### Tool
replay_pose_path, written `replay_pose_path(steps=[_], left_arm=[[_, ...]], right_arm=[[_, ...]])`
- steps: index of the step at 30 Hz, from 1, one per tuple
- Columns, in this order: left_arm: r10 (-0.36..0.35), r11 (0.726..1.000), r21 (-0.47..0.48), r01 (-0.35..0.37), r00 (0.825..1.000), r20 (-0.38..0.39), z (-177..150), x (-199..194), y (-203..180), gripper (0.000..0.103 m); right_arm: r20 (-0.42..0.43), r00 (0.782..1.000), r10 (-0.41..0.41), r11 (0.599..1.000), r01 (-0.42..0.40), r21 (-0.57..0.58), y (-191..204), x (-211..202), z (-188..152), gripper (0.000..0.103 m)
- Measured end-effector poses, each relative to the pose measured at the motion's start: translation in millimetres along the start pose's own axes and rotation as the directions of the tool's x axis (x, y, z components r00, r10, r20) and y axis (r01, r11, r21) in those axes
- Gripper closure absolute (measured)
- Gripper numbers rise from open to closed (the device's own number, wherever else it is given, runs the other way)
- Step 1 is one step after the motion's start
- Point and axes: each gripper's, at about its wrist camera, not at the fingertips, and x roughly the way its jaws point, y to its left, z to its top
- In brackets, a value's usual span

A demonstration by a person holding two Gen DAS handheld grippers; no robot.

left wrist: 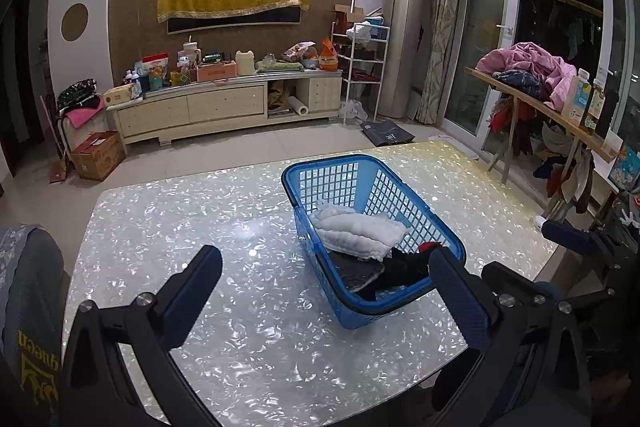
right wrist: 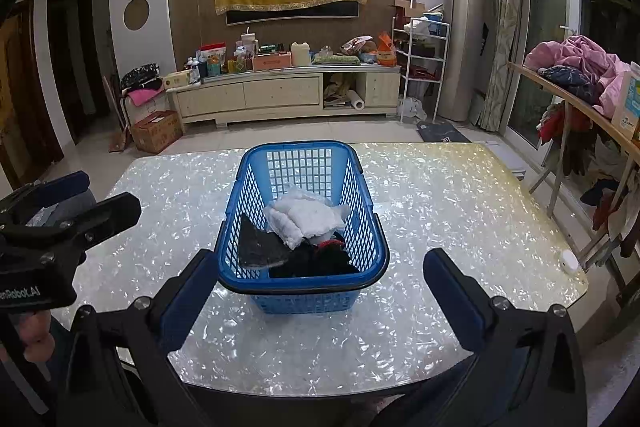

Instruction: Organize soft objects

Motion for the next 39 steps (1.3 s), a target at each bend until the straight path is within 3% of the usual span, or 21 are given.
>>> replay_pose_path(steps=[39], left_arm=[[0.029,1.0,-0.007,-0.028,1.0,0.012,-7.7,-5.0,3.9,0.0]], right_arm=[[0.024,0.999,0.026,0.999,-0.027,0.017,1.5,-4.6,-0.1,0.0]])
